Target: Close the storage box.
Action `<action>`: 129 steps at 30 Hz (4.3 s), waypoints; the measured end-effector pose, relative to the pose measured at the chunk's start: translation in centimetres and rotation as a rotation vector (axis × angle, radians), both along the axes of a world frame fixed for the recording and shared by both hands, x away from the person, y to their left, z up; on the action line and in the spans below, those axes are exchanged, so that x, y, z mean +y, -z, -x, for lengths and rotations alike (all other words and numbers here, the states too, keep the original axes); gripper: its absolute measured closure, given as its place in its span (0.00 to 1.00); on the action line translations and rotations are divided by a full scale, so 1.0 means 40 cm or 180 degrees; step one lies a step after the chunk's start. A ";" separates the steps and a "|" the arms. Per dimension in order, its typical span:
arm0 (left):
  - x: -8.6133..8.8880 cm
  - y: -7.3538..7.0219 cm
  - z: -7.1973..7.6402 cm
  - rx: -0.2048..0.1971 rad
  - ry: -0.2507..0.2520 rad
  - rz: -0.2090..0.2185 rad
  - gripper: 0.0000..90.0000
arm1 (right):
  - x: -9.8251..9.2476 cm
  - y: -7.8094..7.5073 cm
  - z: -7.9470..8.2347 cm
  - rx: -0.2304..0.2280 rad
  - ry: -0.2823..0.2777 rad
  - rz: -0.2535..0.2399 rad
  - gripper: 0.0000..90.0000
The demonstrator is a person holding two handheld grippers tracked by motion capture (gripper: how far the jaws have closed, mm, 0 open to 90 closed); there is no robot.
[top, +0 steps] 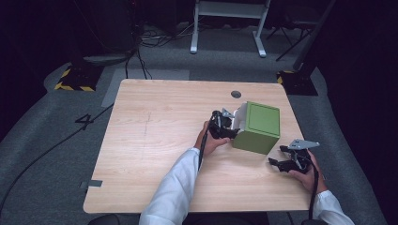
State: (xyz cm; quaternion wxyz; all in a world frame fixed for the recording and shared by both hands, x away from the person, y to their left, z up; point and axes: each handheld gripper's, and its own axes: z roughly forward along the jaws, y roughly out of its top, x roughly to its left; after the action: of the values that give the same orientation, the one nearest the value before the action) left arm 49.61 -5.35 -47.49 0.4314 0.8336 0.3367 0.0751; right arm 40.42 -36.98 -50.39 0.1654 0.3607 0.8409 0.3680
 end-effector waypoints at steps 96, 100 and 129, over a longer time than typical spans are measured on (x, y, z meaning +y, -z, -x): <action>0.498 -0.061 0.259 -0.0527 -0.0219 -0.1341 0.21 | 0.000 0.000 0.000 -0.0002 0.0006 0.0002 0.18; 0.528 -0.044 0.277 -0.0487 -0.0270 -0.1354 0.21 | 0.000 0.000 0.001 -0.0002 0.0007 0.0003 0.18; 0.731 0.073 0.358 -0.0048 -0.0784 -0.0638 0.21 | 0.000 0.000 0.001 -0.0002 0.0013 0.0000 0.18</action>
State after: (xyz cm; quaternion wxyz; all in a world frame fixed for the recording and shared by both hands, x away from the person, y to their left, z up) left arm 35.27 23.88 -50.42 0.3361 0.8243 0.4240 0.1669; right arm 40.36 -36.99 -50.39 0.1664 0.3623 0.8401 0.3678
